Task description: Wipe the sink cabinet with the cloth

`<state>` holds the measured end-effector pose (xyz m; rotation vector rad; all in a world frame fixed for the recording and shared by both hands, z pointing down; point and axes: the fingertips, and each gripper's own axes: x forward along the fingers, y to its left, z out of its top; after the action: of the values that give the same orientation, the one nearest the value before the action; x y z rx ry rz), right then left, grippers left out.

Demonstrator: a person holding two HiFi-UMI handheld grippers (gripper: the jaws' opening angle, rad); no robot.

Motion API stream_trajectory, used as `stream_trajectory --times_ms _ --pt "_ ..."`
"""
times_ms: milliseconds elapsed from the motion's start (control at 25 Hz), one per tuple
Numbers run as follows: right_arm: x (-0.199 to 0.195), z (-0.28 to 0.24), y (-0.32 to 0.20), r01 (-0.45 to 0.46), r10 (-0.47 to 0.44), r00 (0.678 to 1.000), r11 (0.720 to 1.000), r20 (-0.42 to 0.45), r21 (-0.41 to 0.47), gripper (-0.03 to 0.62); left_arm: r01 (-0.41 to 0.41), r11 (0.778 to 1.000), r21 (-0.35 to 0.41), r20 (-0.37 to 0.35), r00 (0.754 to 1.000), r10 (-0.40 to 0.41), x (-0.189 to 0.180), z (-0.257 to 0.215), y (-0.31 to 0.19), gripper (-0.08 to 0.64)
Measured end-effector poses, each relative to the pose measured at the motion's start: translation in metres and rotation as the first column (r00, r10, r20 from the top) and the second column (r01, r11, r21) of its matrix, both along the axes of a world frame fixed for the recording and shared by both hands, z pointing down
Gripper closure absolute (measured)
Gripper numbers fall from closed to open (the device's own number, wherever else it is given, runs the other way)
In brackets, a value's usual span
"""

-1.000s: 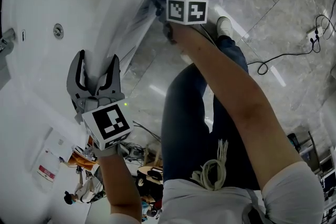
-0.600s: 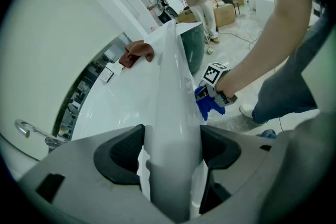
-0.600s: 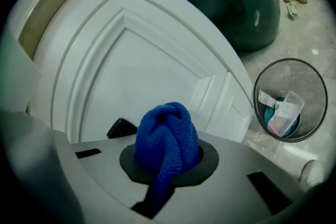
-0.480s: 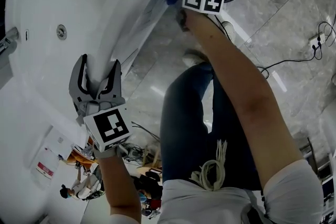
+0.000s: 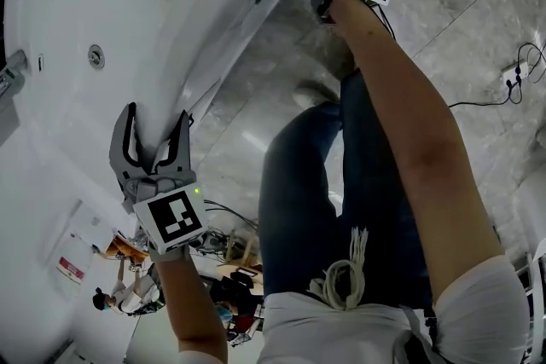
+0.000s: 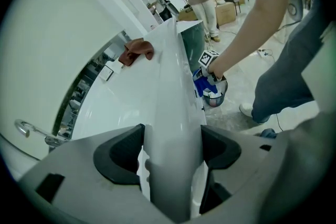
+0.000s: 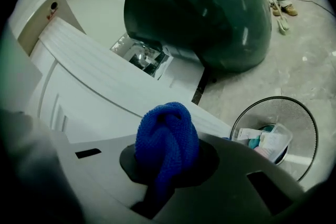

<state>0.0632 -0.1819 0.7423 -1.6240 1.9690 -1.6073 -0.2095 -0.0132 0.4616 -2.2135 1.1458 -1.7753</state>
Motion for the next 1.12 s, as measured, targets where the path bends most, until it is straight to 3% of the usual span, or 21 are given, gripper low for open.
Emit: stream_trajectory --times_ms 240,400,560,760,880,1000,1120 --pt "-0.023 0.019 0.011 0.067 -0.066 0.997 0.996 0.027 -0.058 0.558 0.003 1.000 -0.012 0.003 1.000 -0.003 -0.001 0.000 -0.001 0.252" --pt "-0.060 0.024 0.033 0.212 -0.212 0.977 0.975 0.005 -0.066 0.558 0.008 1.000 -0.014 0.006 1.000 -0.008 -0.001 0.001 -0.001 0.252" --pt "-0.101 0.023 0.059 0.354 -0.356 0.934 0.934 -0.042 -0.053 0.558 0.008 1.000 -0.016 0.011 1.000 -0.008 -0.001 0.000 -0.001 0.252" --pt "-0.128 0.021 0.076 0.512 -0.497 0.827 0.859 -0.263 -0.013 0.558 0.009 1.000 -0.012 0.007 1.000 -0.009 0.000 0.001 -0.001 0.252" --pt "-0.147 0.016 0.087 0.624 -0.581 0.728 0.782 -0.365 -0.001 0.558 0.007 1.000 -0.006 0.016 1.000 -0.007 -0.001 0.000 -0.001 0.252" --pt "-0.176 0.009 0.107 0.718 -0.651 0.636 0.696 -0.414 0.008 0.558 0.001 1.000 0.003 0.023 1.000 -0.001 -0.001 0.000 -0.001 0.252" --pt "-0.201 0.006 0.125 0.763 -0.688 0.586 0.646 -0.429 0.007 0.558 -0.001 1.000 0.005 0.019 1.000 0.001 0.000 0.000 -0.001 0.252"
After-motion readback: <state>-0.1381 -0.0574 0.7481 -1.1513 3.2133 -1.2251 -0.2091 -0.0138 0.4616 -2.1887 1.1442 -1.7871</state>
